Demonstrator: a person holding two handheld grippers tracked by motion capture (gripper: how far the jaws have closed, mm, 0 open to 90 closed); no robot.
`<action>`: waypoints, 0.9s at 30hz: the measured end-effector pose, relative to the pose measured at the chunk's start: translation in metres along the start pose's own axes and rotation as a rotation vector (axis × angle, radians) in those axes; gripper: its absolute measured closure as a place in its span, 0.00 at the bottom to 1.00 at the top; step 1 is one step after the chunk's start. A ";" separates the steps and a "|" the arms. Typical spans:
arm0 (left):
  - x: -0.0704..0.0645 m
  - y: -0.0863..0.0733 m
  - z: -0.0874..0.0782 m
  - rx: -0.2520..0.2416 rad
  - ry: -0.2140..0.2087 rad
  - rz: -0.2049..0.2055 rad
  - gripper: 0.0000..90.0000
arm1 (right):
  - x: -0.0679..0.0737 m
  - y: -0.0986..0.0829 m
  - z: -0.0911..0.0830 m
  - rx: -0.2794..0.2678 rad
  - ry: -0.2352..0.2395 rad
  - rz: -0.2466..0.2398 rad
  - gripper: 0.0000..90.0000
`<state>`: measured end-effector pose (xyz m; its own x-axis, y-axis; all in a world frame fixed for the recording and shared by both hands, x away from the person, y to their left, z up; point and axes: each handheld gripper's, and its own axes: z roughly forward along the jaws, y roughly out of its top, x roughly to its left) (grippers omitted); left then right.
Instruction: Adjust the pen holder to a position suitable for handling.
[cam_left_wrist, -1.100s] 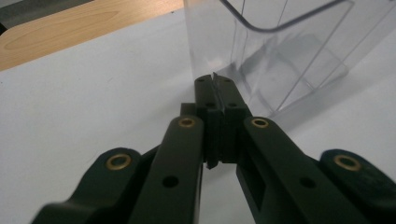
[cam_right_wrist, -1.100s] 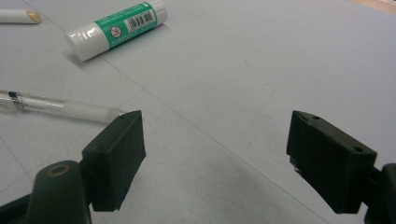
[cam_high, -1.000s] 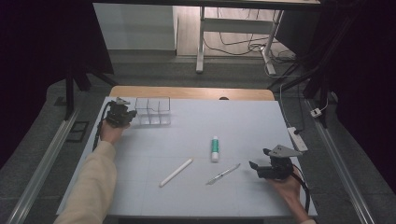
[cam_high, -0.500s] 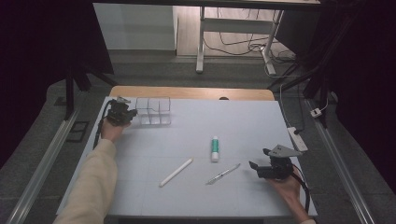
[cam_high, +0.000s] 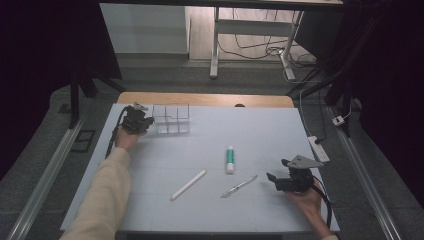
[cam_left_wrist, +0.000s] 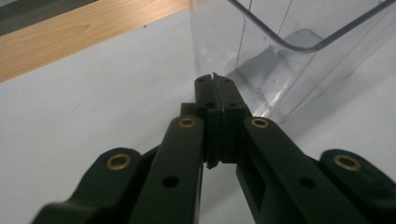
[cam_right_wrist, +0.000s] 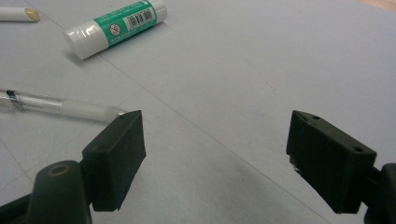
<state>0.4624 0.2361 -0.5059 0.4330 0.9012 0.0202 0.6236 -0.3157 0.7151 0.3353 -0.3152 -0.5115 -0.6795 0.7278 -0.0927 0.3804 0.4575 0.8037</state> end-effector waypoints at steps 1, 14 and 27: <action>-0.001 0.001 0.001 0.001 -0.002 0.003 0.99 | 0.000 0.000 0.000 -0.001 0.000 0.002 0.21; -0.019 0.009 0.007 0.000 -0.045 0.038 0.99 | 0.000 0.000 0.001 0.005 0.000 0.002 0.21; -0.033 0.017 0.015 0.005 -0.062 0.066 0.99 | -0.001 -0.001 0.002 0.010 0.004 0.005 0.21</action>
<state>0.4684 0.1966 -0.5047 0.5128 0.8582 0.0241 0.5956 -0.3758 0.7100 0.3365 -0.3152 -0.5132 -0.6800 0.7282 -0.0858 0.3907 0.4588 0.7980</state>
